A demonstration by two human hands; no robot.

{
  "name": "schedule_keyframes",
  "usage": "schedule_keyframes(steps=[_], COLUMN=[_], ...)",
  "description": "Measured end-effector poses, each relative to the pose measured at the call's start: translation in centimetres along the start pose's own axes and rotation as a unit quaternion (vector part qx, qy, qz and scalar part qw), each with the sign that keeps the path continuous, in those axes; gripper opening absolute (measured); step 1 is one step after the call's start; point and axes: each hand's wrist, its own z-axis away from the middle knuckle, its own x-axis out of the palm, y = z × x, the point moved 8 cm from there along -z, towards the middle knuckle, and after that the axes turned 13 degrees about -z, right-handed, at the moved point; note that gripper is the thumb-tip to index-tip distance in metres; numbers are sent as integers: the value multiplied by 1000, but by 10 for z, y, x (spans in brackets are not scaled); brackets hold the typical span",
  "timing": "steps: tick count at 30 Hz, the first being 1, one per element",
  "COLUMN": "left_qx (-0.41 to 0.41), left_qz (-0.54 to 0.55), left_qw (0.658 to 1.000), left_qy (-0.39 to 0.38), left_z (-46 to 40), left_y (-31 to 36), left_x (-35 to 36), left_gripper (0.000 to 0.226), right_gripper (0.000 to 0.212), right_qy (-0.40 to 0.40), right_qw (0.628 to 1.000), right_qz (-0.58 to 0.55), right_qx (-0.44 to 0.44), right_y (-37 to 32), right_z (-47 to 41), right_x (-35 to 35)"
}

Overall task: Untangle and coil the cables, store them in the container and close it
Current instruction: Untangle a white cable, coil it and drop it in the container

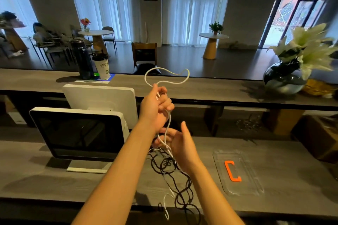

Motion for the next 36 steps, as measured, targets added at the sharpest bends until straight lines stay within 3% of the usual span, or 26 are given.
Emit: schedule_keyframes(steps=[5,7,10,12,14,17,20,22,24,26,29,33,36], left_qx=[7,-8,-71,-98,-113,-164,-203,-194,-171,-158,-124,-59,-34], left_qz=[-53,-84,-186,-278,-363,-411,-417,-448,-494,-511,-496,-494,-497], left_qw=[997,994,978,955,924,890,873,849,820,815,849,867,867], left_qy=[64,69,55,14,-47,-109,-152,-203,-234,-221,-133,-22,1], left_z=[-5,-3,10,25,44,70,90,99,104,103,98,88,85], left_y=[-1,-12,-39,-60,-79,-106,-126,-135,-136,-135,-124,-109,-104], left_x=[-28,-37,-46,-50,-52,-54,-57,-57,-57,-63,-73,-75,-67], left_gripper=[44,46,56,59,65,73,71,60,35,27,33,35,36], right_gripper=[35,36,43,44,46,31,25,23,19,16,25,38,49], right_qy=[56,69,93,111,78,42,82,106,129,162,195,181,157], right_qw=[987,976,981,986,990,990,989,986,982,975,971,982,985], right_qz=[140,183,110,32,-39,-11,6,-37,-61,-66,-68,-59,-48], right_qx=[-49,-92,-131,-123,-108,-132,-126,-122,-127,-133,-118,-12,50], right_y=[0,-8,-22,-29,-34,-44,-45,-40,-34,-27,-16,14,34], right_z=[19,23,25,23,19,20,22,24,26,30,37,47,48], right_x=[3,7,5,-3,-4,-6,-20,-31,-42,-57,-76,-76,-69])
